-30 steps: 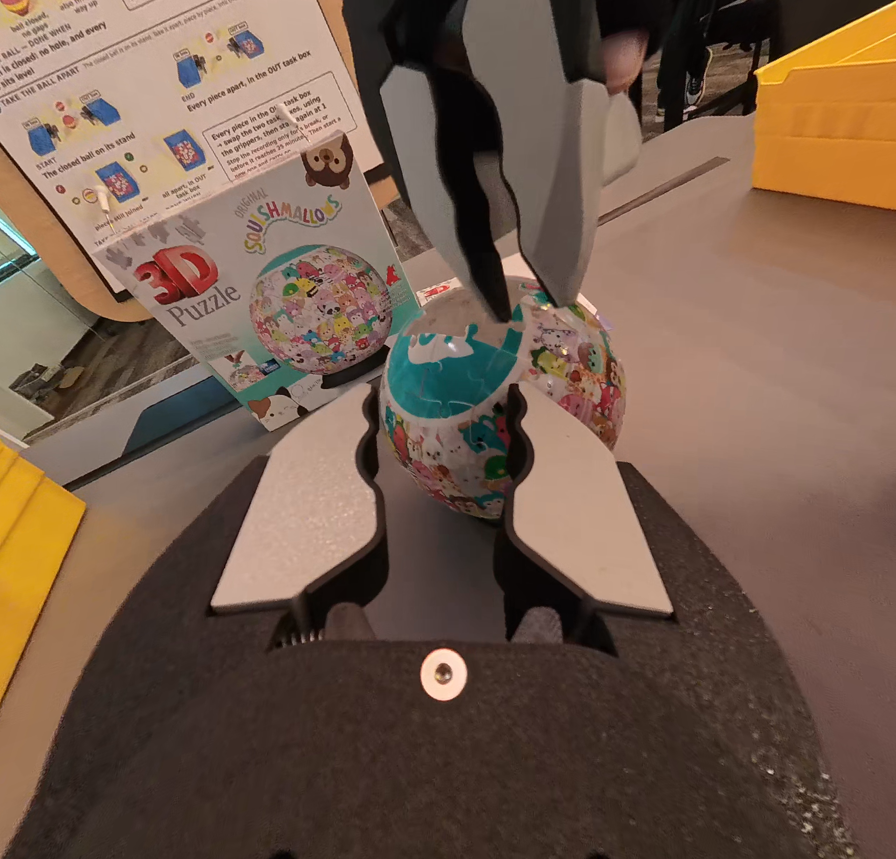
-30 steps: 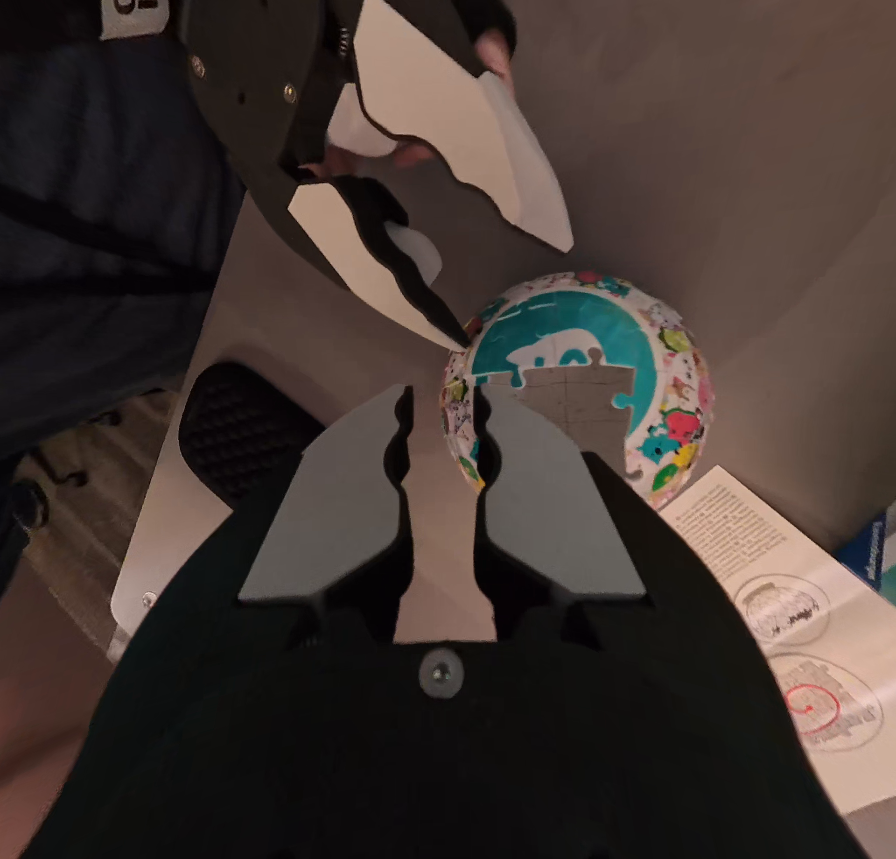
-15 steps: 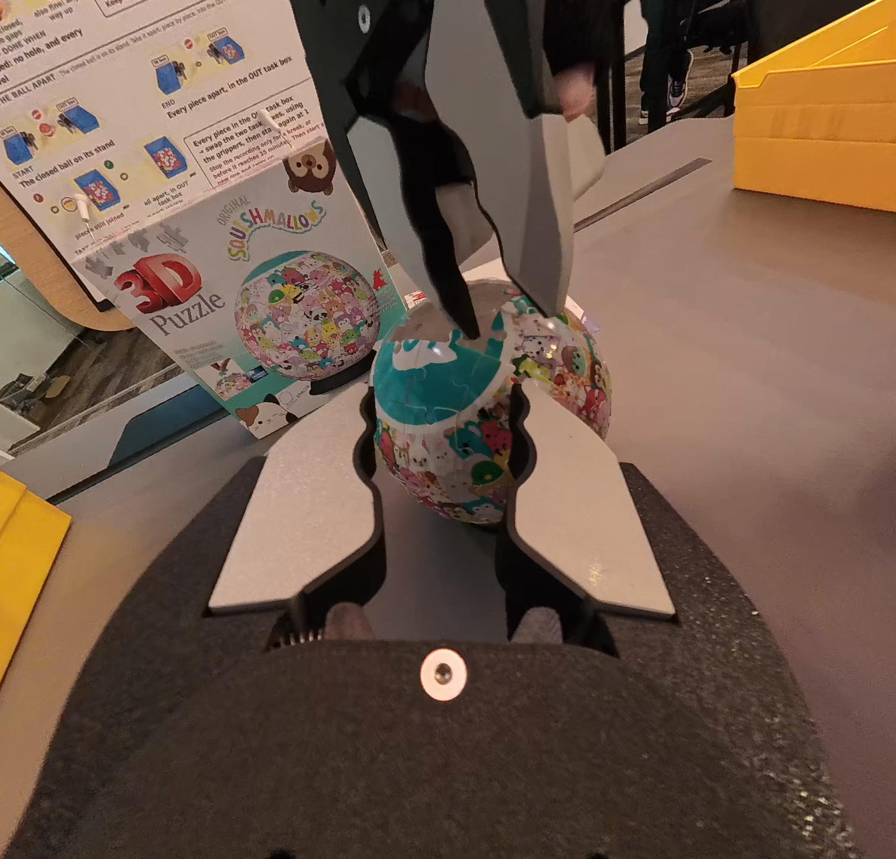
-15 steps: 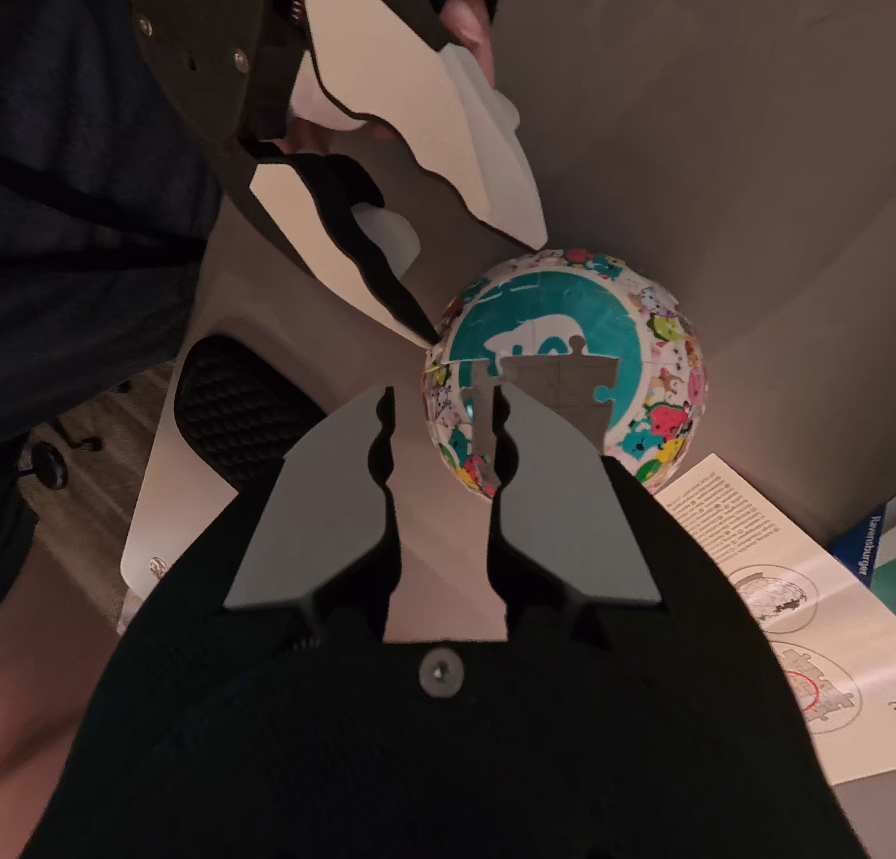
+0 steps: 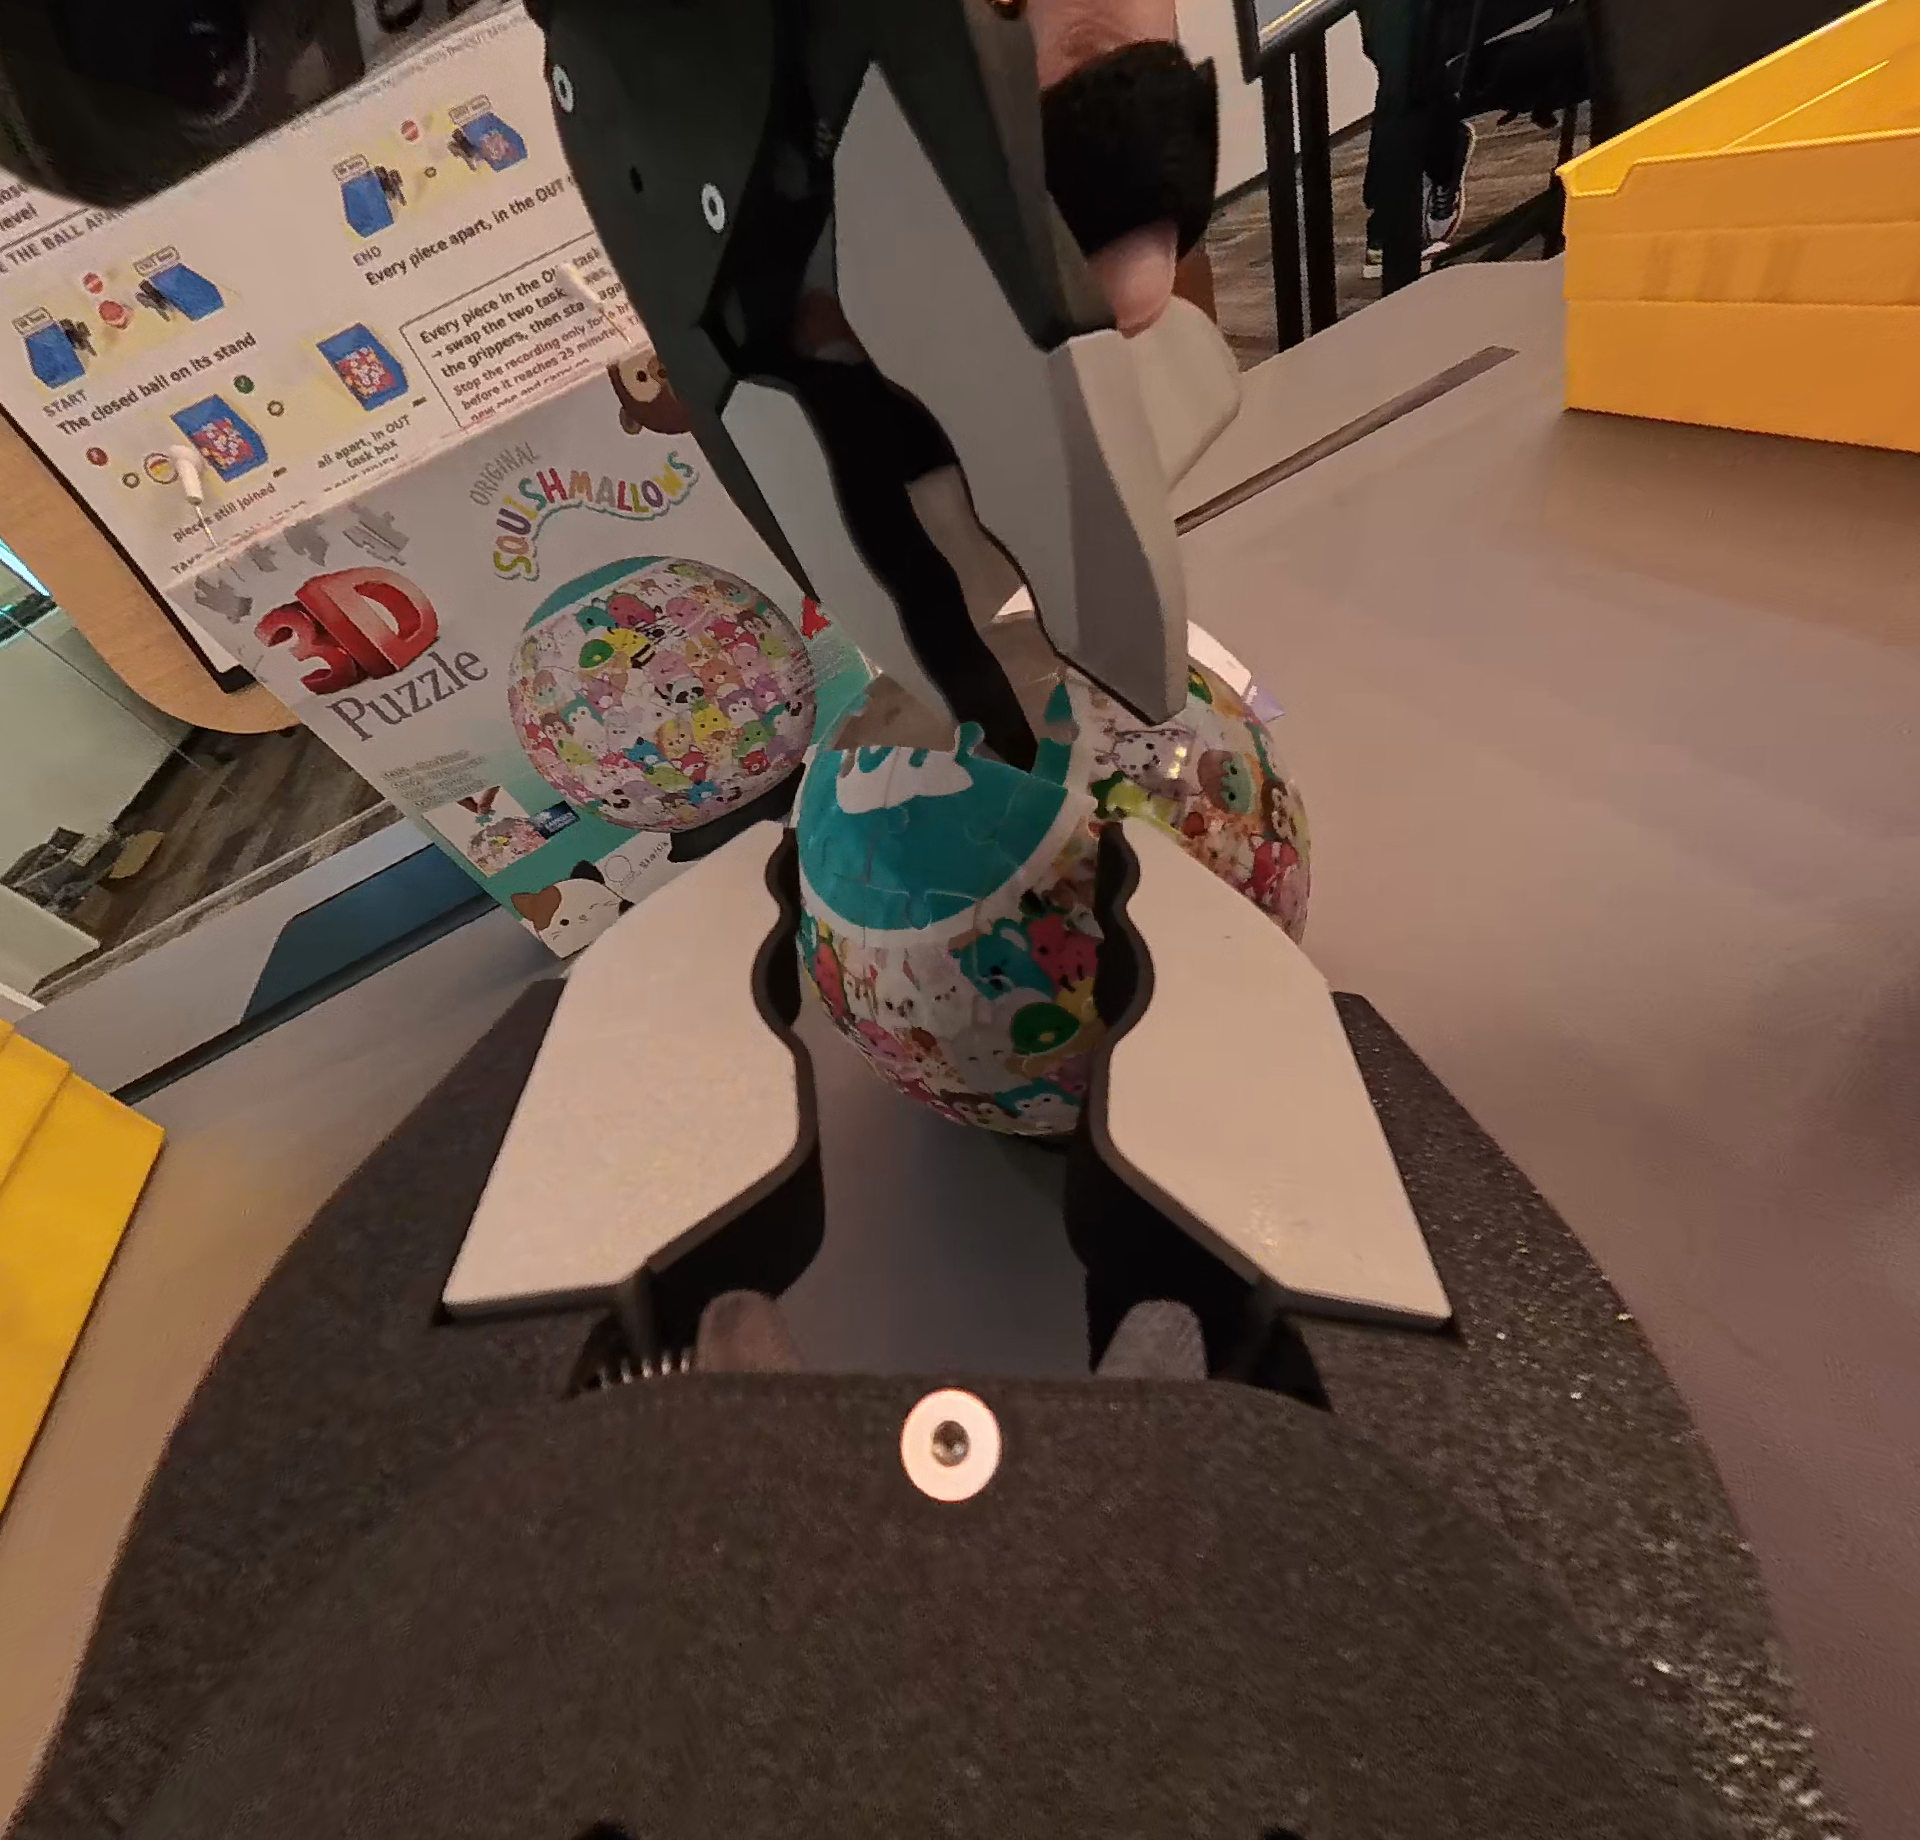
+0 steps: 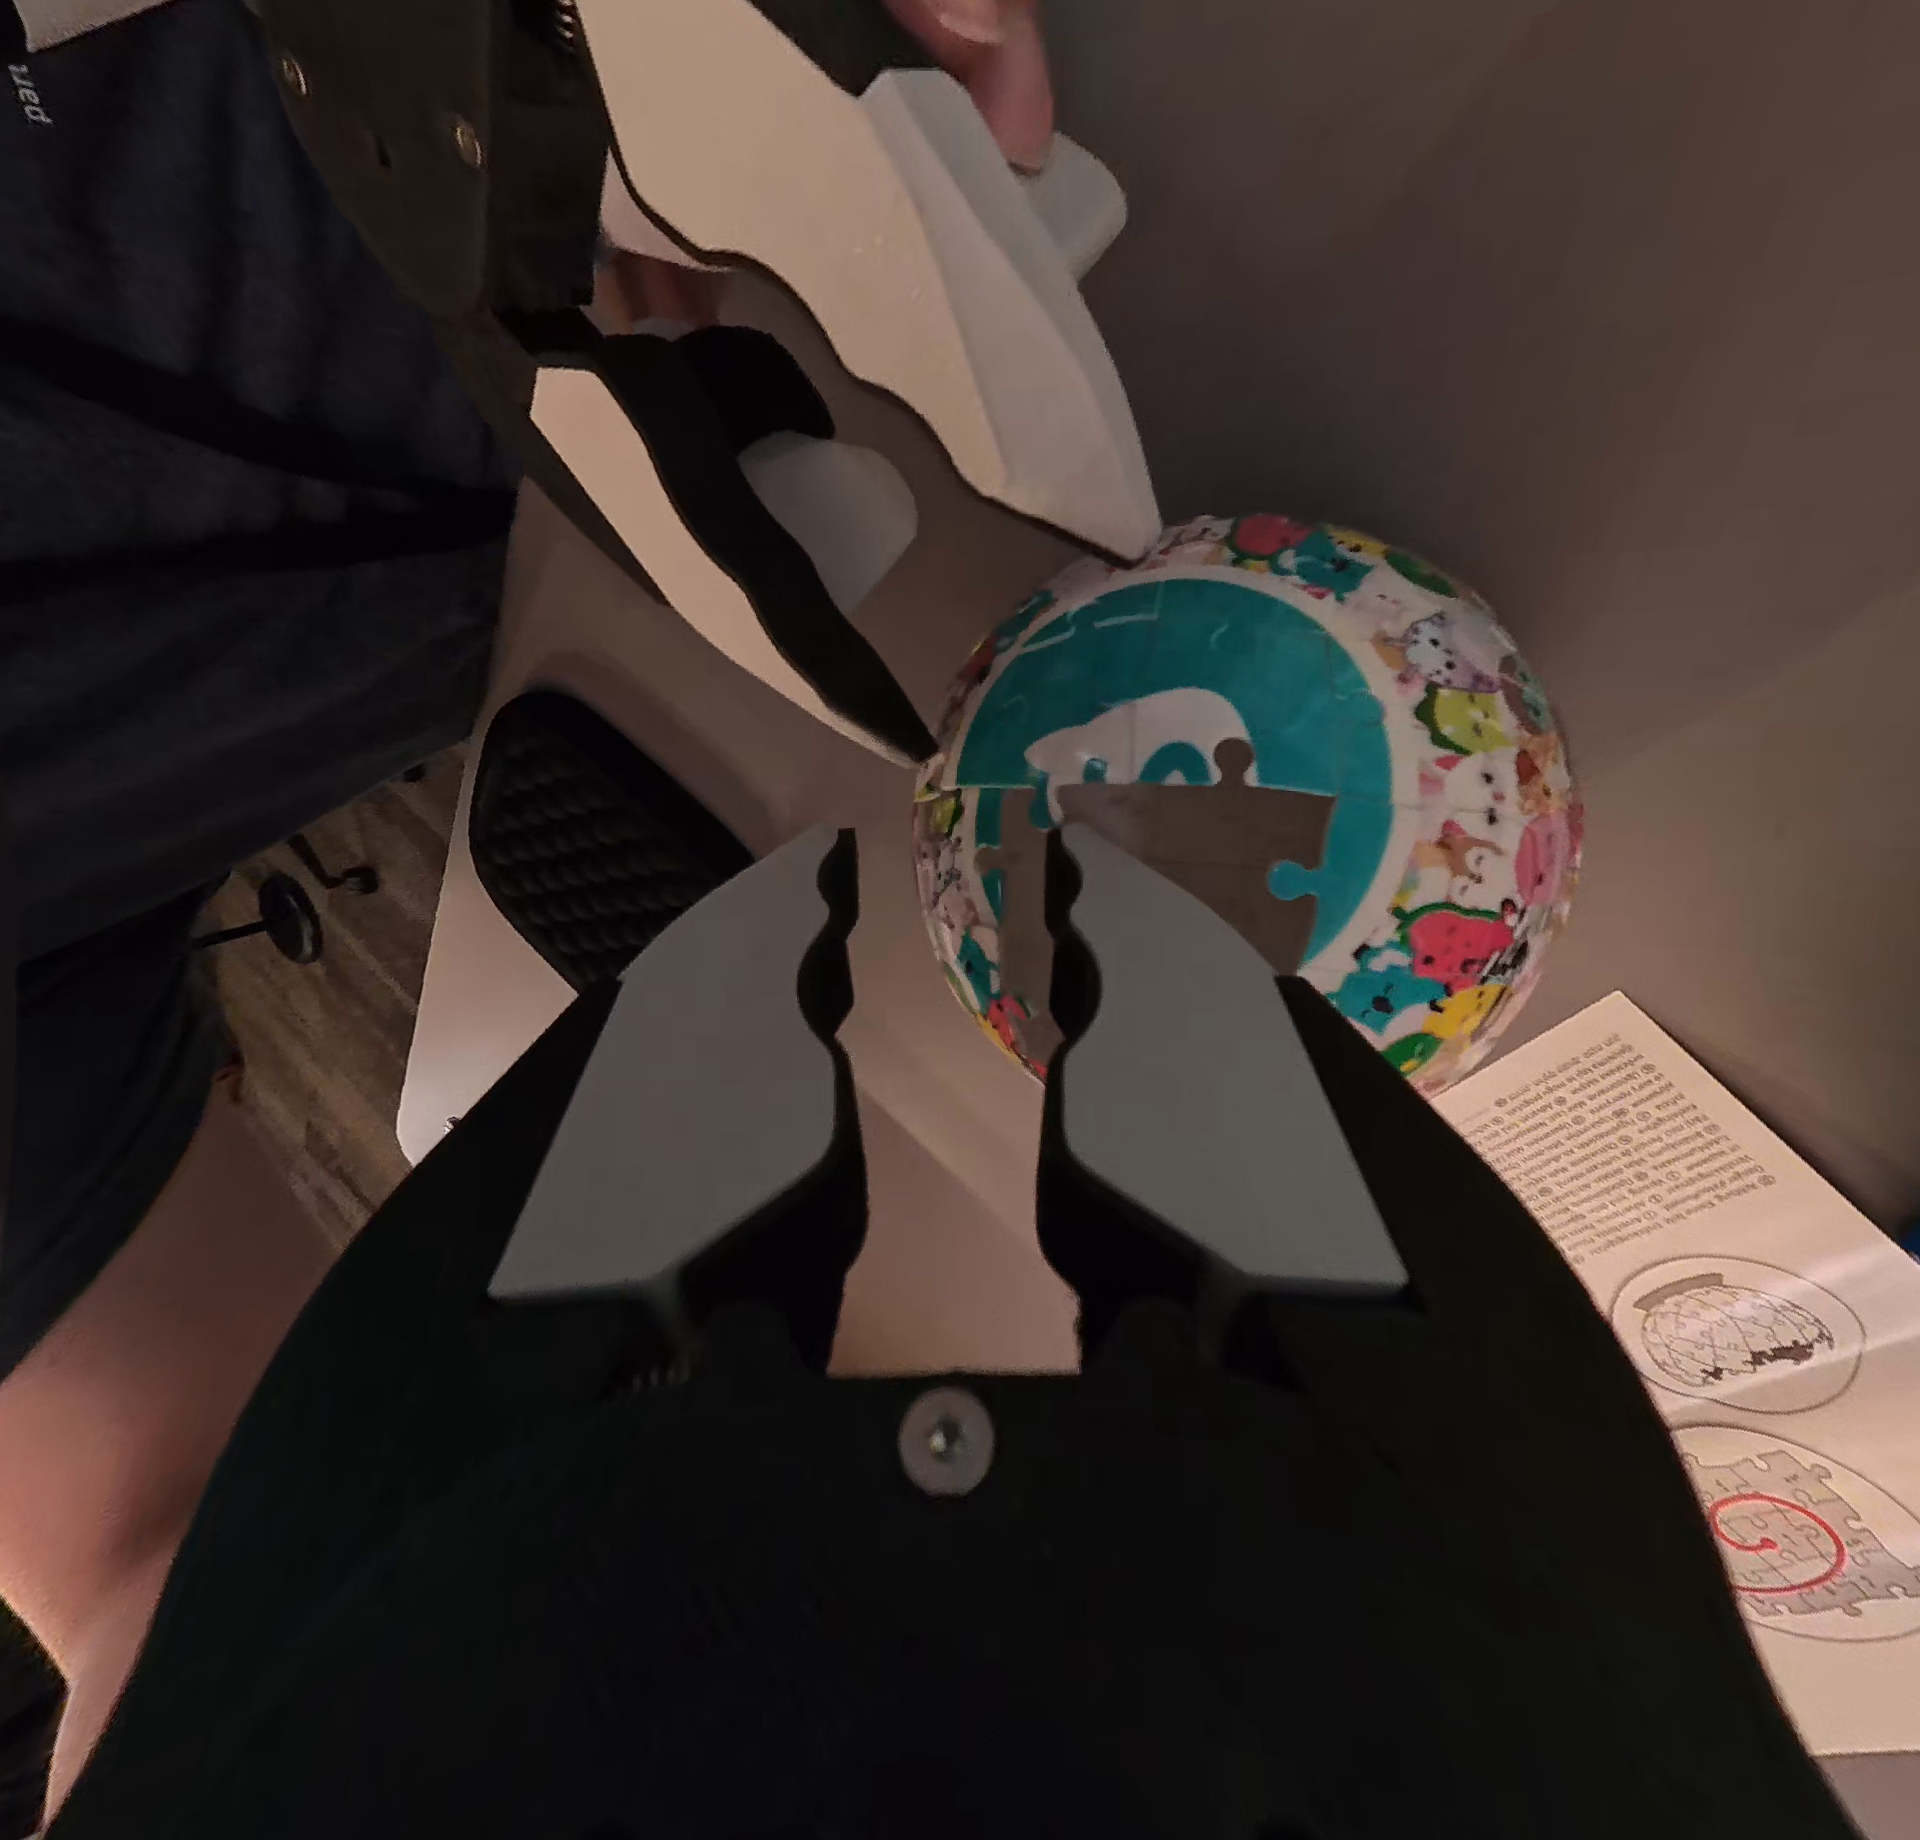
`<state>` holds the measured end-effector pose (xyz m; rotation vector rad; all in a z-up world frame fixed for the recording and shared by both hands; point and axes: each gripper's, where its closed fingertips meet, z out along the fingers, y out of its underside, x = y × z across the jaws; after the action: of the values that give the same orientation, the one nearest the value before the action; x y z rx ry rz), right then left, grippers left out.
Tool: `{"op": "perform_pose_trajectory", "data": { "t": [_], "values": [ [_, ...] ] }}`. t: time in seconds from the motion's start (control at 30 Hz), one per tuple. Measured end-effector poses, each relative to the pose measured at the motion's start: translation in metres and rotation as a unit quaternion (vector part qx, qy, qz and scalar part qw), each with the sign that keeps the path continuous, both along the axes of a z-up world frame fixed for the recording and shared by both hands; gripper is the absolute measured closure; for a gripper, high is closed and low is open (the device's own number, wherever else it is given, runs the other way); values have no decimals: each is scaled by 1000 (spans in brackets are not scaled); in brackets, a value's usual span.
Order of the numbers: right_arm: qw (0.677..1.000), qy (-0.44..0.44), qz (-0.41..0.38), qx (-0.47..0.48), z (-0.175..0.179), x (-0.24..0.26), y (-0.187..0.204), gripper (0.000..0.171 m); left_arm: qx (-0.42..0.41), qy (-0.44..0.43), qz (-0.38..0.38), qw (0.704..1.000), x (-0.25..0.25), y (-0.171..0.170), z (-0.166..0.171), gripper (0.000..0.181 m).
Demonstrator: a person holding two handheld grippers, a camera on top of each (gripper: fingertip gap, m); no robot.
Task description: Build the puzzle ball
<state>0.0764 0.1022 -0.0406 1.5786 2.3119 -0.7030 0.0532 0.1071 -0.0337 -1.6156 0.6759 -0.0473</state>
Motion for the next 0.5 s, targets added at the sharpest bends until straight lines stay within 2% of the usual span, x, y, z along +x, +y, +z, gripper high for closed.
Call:
{"op": "perform_pose_trajectory", "data": {
  "t": [0.23,0.5],
  "values": [
    [1000,-3,-24,11,1,0,-3,131,5,6,1,1000,1,0,0,127],
    [998,-7,-64,-7,-1,1,-2,143,2,6,0,1000,2,-1,-1,127]
  ]
}}
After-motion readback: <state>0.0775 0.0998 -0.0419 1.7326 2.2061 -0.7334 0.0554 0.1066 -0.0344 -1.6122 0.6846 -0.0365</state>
